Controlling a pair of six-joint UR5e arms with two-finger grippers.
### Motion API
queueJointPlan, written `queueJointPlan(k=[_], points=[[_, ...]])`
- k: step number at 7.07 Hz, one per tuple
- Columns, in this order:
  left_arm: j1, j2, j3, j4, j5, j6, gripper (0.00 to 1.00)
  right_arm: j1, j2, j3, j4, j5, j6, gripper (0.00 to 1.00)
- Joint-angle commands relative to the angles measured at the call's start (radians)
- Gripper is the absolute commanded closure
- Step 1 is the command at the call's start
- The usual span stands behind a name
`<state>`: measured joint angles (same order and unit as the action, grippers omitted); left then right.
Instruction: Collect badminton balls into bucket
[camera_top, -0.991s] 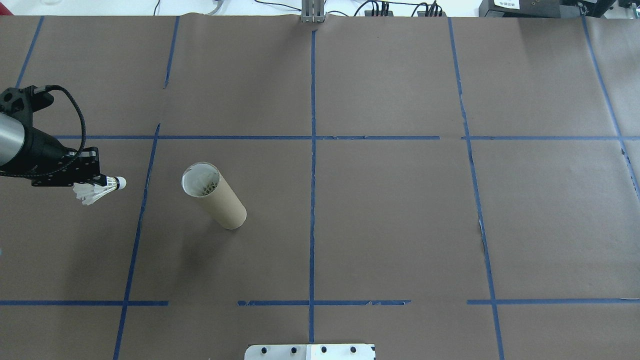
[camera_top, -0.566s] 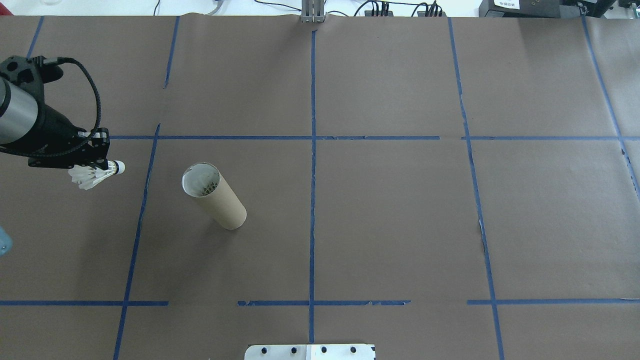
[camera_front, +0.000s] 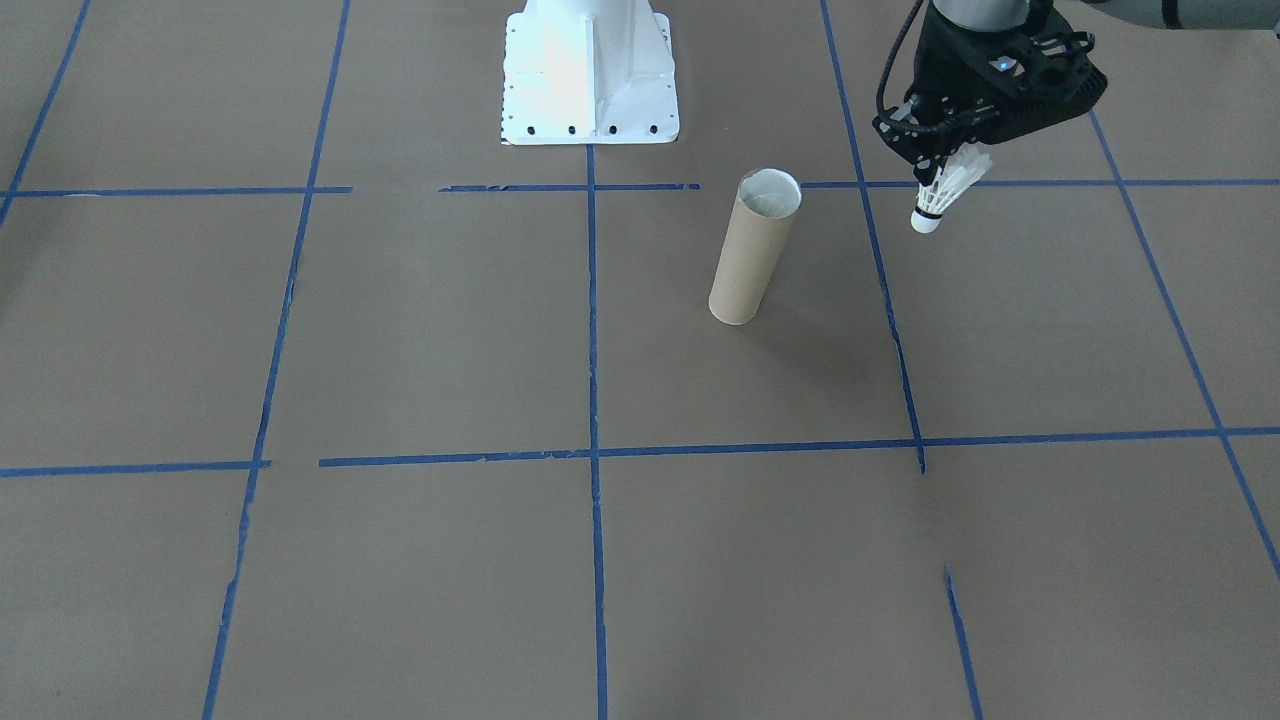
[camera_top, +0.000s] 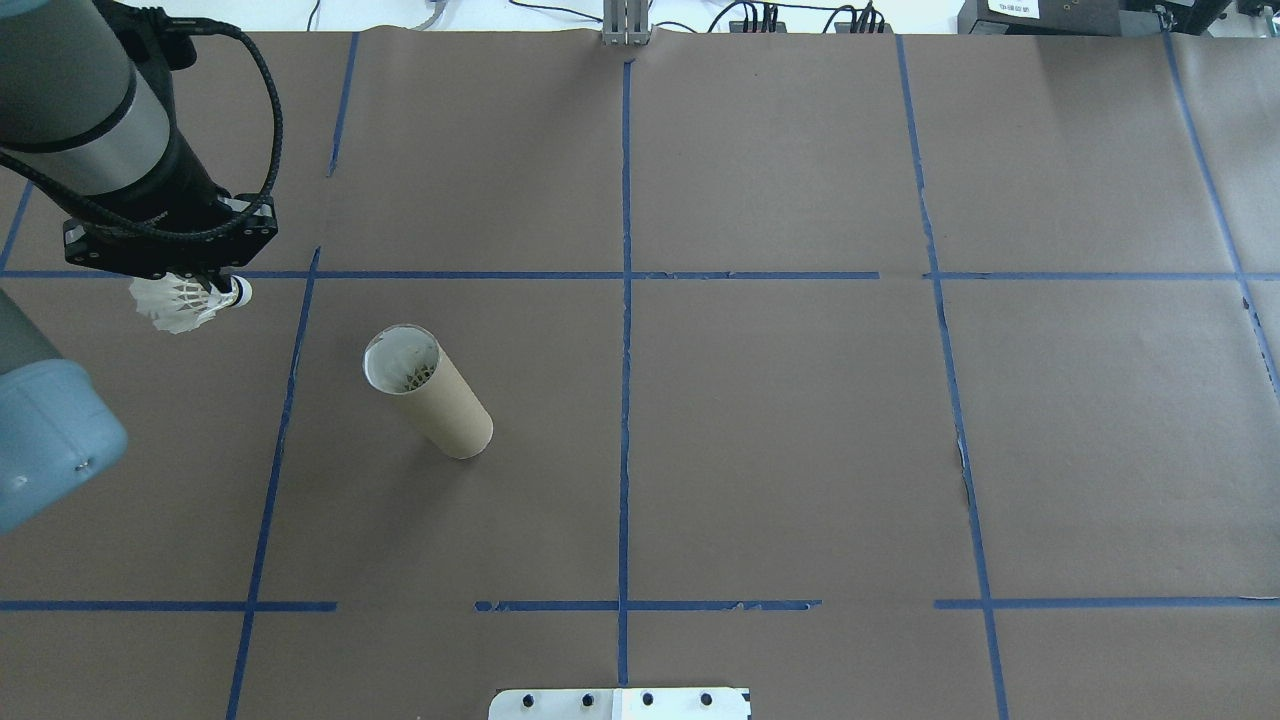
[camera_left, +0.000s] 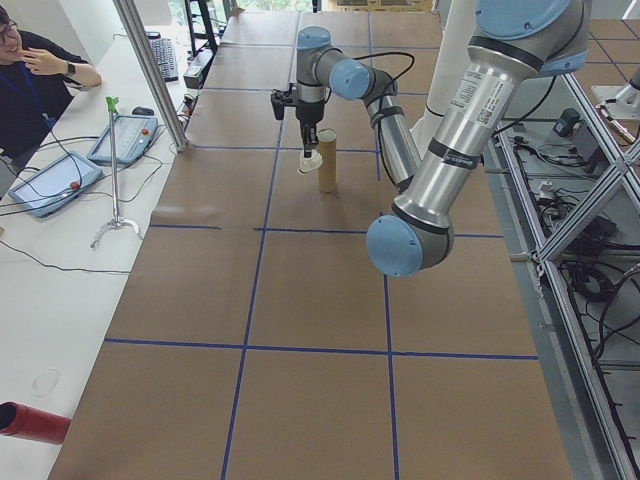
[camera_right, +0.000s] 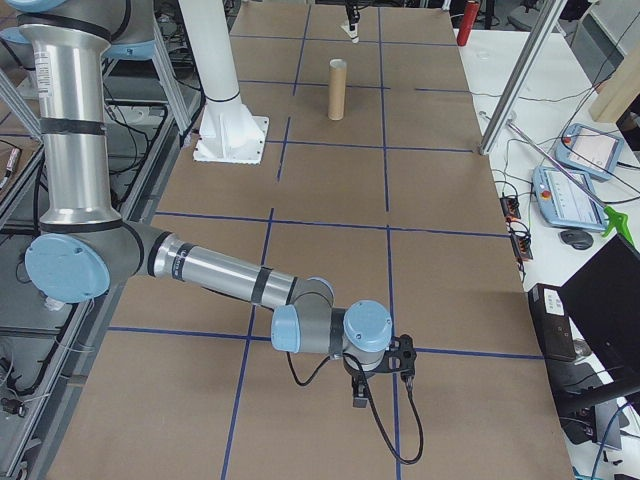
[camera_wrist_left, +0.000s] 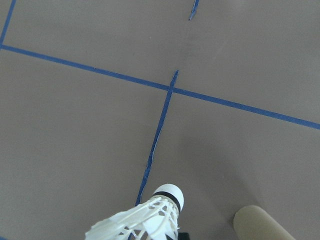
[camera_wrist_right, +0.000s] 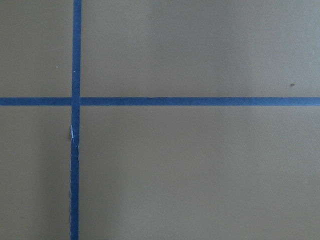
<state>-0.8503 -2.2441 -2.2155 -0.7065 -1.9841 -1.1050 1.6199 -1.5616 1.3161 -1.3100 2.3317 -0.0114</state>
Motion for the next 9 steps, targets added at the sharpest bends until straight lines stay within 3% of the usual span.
queueJointPlan(k=[1,3,5,9], points=[[0.046,-0.161,0.017,0.174,0.023,0.002,1.0,0.0,0.0,0.0,0.0,0.0,0.001,0.0],[0.103,-0.291,0.176,0.194,0.034,-0.006,1.0,0.0,0.0,0.0,0.0,0.0,0.001,0.0],[0.132,-0.339,0.267,0.193,0.039,-0.013,1.0,0.0,0.0,0.0,0.0,0.0,0.001,0.0],[0.183,-0.339,0.332,0.182,0.039,-0.01,1.0,0.0,0.0,0.0,0.0,0.0,0.001,0.0]])
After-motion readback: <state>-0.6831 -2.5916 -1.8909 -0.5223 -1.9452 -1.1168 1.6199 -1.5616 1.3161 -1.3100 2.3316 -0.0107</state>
